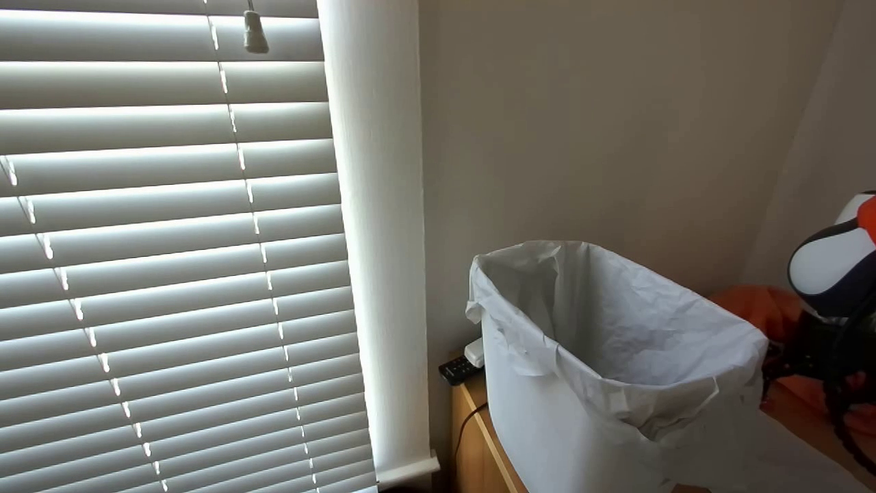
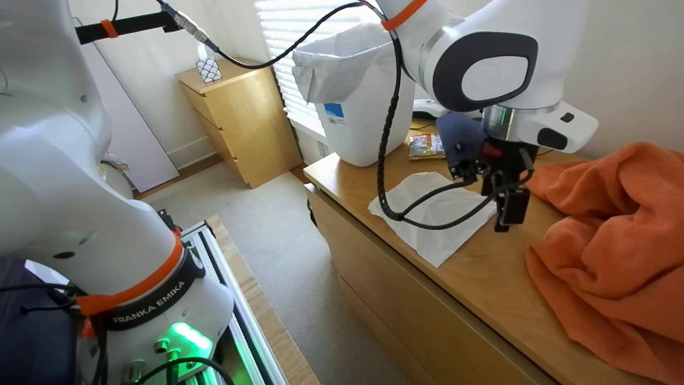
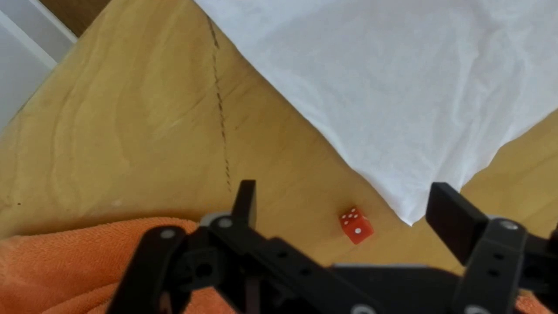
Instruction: Place the small item on the paper towel, then fold the paper towel
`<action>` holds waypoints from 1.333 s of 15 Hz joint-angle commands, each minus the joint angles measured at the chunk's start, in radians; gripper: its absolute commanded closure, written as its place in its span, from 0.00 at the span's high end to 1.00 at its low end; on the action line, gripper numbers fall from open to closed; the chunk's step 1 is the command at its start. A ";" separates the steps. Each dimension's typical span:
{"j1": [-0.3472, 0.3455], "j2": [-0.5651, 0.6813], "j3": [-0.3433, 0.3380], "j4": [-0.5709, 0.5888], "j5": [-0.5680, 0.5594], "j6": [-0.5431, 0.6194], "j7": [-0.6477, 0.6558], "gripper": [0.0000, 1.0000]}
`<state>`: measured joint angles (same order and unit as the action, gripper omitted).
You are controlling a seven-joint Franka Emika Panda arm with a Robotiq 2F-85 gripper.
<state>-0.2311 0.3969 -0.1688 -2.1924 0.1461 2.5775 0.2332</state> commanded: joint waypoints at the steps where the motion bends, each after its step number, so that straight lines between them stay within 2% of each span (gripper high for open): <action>1: 0.003 0.035 -0.006 0.023 0.033 0.036 -0.002 1.00; 8: 0.006 0.084 -0.008 0.057 0.031 0.058 0.007 0.99; 10: 0.009 0.092 -0.011 0.064 0.027 0.060 0.010 0.74; 11: 0.011 0.096 -0.013 0.065 0.024 0.068 0.013 0.70; 13: 0.012 0.100 -0.014 0.069 0.024 0.069 0.015 0.52; 20: 0.023 0.113 -0.018 0.078 0.019 0.079 0.032 0.01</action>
<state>-0.2236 0.4928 -0.1734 -2.1191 0.1535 2.6328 0.2537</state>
